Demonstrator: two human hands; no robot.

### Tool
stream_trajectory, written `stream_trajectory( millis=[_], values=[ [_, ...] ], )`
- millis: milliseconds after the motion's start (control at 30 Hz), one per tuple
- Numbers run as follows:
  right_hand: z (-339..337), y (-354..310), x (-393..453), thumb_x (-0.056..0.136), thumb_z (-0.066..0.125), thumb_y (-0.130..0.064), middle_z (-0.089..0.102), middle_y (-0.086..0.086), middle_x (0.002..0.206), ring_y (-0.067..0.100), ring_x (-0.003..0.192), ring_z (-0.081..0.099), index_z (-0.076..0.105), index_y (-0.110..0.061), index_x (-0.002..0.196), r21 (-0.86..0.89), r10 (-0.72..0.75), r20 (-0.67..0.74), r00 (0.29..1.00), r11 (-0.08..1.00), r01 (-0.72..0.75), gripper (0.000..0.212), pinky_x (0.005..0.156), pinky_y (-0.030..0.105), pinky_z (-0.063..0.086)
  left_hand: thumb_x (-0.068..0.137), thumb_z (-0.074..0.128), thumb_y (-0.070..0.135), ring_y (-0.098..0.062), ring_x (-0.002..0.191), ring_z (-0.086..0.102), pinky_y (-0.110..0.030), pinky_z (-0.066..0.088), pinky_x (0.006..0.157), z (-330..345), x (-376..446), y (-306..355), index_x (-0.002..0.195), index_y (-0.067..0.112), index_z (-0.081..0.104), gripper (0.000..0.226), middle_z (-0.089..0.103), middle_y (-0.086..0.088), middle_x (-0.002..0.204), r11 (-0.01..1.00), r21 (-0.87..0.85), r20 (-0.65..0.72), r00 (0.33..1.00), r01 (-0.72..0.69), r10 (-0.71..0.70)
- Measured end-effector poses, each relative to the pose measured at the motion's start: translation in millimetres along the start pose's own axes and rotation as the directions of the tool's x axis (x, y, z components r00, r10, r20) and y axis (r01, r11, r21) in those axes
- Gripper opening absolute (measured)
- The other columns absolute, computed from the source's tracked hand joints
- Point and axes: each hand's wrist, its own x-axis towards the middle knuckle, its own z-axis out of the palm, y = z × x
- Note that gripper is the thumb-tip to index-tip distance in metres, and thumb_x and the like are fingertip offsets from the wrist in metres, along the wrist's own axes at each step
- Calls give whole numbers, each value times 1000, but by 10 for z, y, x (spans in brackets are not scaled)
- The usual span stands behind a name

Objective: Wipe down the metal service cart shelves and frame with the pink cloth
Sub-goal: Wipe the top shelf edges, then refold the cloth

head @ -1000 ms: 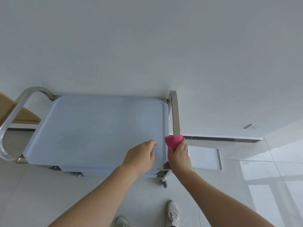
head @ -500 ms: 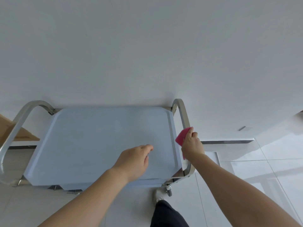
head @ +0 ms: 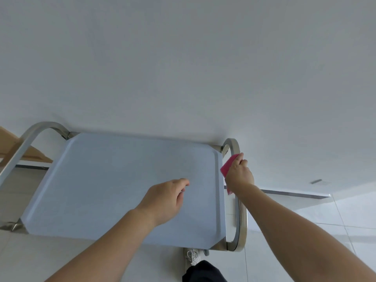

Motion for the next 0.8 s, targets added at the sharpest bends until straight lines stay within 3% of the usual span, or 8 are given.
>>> stream_trajectory(
  millis=[100,267,333,433,533,633,733,800],
  values=[
    [-69,-71,239,75,69,-13,37,24,128,37,107,57,-7,6,141,-24,-2,1,1000,1000,2,102,82,36,50,90,43,19,-13,92,60,-27,47,79,-2,90,-7,124,26,47,35,61,11,110,999,-16,8,1000,29,-29],
    [-162,-169,684,86,51,-17,33,25,131,35,111,49,6,9,139,-144,-86,3,996,986,85,75,79,35,48,90,43,19,-12,93,60,-26,48,80,-34,249,-35,124,27,46,35,61,11,111,998,-21,-5,998,62,-62],
    [-225,-223,899,88,47,-17,39,19,128,32,112,43,25,6,136,-239,-153,50,987,958,160,58,71,33,44,90,44,19,-11,93,60,-26,48,81,-49,309,-46,124,27,46,35,61,11,111,997,-12,-21,997,72,-72],
    [-337,-308,1157,79,47,-14,52,1,92,26,103,44,57,-13,107,-247,-193,137,972,943,222,30,68,31,41,91,44,19,-11,93,61,-26,48,81,-64,358,-68,124,27,46,35,61,11,113,995,-7,-53,994,95,-96],
    [-405,-414,1336,73,51,-21,51,-7,69,17,79,48,63,-22,79,-393,-208,287,935,865,313,13,62,26,40,91,43,19,-12,93,61,-25,47,82,-79,346,-141,126,26,46,35,61,10,113,990,-9,-78,987,142,-142],
    [-435,-481,1427,67,42,-30,54,-10,58,9,57,50,59,-20,55,-367,-158,352,923,883,291,23,48,19,32,91,42,19,-11,91,61,-25,47,81,-110,285,-225,125,27,46,34,61,10,112,984,-10,-99,979,179,-179],
    [-423,-494,1445,65,48,-22,59,-7,63,11,57,53,64,-18,60,-370,-133,354,926,889,269,17,46,18,34,91,42,20,-10,92,60,-23,46,81,-164,231,-281,125,28,46,35,61,11,113,980,3,-105,975,199,-198],
    [-426,-508,1384,62,51,-19,61,-4,74,14,71,53,63,-21,65,-403,-113,354,928,877,261,13,54,24,42,91,42,20,-10,94,60,-24,46,81,-208,212,-304,125,27,46,35,61,11,114,979,6,-108,973,203,-202]
  ],
)
